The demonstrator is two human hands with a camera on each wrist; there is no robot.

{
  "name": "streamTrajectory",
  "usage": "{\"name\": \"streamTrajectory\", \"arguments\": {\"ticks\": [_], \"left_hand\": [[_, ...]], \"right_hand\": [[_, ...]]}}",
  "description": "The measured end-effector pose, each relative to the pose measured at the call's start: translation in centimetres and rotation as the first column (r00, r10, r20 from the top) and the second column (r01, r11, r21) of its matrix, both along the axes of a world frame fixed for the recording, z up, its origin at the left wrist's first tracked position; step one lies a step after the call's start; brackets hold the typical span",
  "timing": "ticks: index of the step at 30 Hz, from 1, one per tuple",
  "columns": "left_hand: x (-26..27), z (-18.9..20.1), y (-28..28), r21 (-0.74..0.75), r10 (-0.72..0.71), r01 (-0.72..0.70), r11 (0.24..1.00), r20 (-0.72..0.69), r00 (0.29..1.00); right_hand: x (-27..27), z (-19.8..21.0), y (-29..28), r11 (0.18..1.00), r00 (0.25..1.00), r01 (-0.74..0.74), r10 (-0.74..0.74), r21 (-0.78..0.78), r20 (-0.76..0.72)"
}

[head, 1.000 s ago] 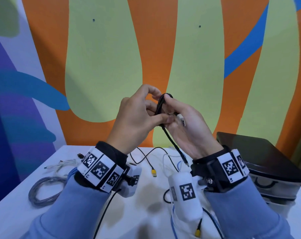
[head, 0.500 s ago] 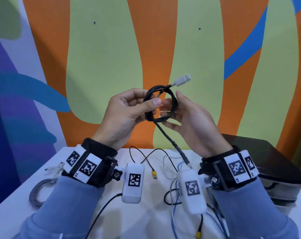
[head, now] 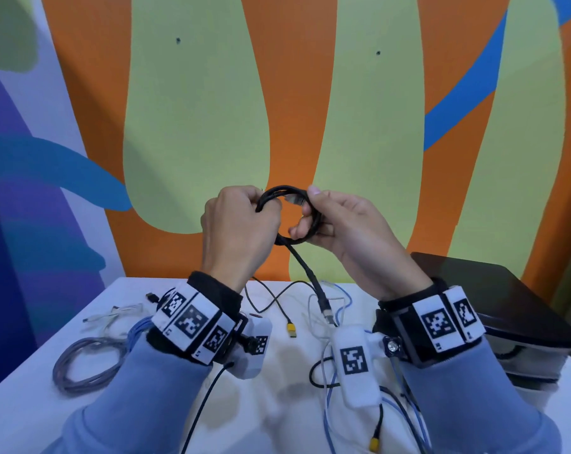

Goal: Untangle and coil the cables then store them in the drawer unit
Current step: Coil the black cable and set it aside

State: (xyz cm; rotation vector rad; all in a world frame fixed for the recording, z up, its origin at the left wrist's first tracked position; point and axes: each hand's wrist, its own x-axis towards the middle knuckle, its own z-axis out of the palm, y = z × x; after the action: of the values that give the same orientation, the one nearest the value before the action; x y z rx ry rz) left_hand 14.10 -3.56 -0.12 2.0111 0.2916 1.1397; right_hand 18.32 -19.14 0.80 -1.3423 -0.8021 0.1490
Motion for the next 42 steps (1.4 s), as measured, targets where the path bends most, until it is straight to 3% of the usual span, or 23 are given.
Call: {"name": "streamTrajectory", "arguments": {"ticks": [2, 3, 6, 8, 14, 20, 24, 28, 32, 36, 39, 42], "left_hand": [[0.0, 0.1, -0.1, -0.042, -0.049, 0.049, 0.998, -0.015, 0.999], [-0.1, 0.3, 0.0, -0.136, -0.129, 0.125, 0.983, -0.027, 0.991], [-0.1, 0.6, -0.1, -0.424, -0.372, 0.325, 0.845, -0.029, 0.928], [-0.5, 0.8, -0.1, -0.515, -0.457, 0.393, 0.762, 0.001, 0.889], [-0.8, 1.0, 0.2, -0.607, -0.639, 0.628, 0.487, 0.243, 0.730], [-1.5, 1.8, -0.2, -0.596, -0.681, 0.739, 0.314, 0.400, 0.613], [-1.1, 1.8, -0.3, -0.612, -0.599, 0.737, 0.287, 0.486, 0.636], [-0.7, 1.8, 0.7, -0.609, -0.494, 0.754, 0.248, 0.589, 0.639], [-0.6, 1.8, 1.8, -0.595, -0.400, 0.767, 0.239, 0.659, 0.637], [-0.4, 1.6, 1.5, -0.589, -0.357, 0.783, 0.201, 0.700, 0.619], [-0.3, 1.5, 0.5, -0.577, -0.352, 0.799, 0.168, 0.722, 0.595], [-0.5, 1.3, -1.0, -0.559, -0.404, 0.798, 0.224, 0.692, 0.598]], "right_hand": [[0.1, 0.1, 0.0, 1.000, 1.000, 0.000, 0.000, 0.002, -0.013], [0.1, 0.1, 0.0, 1.000, 1.000, -0.001, 0.001, 0.001, -0.020], [0.1, 0.1, -0.2, 1.000, 1.000, -0.007, 0.007, 0.003, -0.024], [0.1, 0.1, -0.3, 1.000, 1.000, -0.014, 0.014, 0.007, -0.019], [0.3, 0.1, -0.7, 0.998, 0.998, 0.026, -0.023, 0.058, -0.053], [1.0, -0.1, -0.7, 0.992, 0.991, 0.109, -0.104, 0.069, -0.083], [1.1, -0.3, -0.5, 0.993, 0.993, 0.116, -0.117, 0.009, 0.015], [1.9, -0.6, -1.4, 0.979, 0.979, 0.141, -0.116, -0.148, 0.166], [1.6, -0.7, -2.3, 0.946, 0.976, -0.024, 0.092, -0.325, 0.197], [0.8, -0.7, -0.8, 0.999, 0.988, 0.006, 0.000, -0.038, 0.157], [1.1, -1.0, 0.1, 0.986, 0.999, 0.040, -0.034, 0.161, -0.036], [1.7, -1.3, 0.7, 0.955, 0.972, 0.045, 0.026, 0.293, -0.233]]}}
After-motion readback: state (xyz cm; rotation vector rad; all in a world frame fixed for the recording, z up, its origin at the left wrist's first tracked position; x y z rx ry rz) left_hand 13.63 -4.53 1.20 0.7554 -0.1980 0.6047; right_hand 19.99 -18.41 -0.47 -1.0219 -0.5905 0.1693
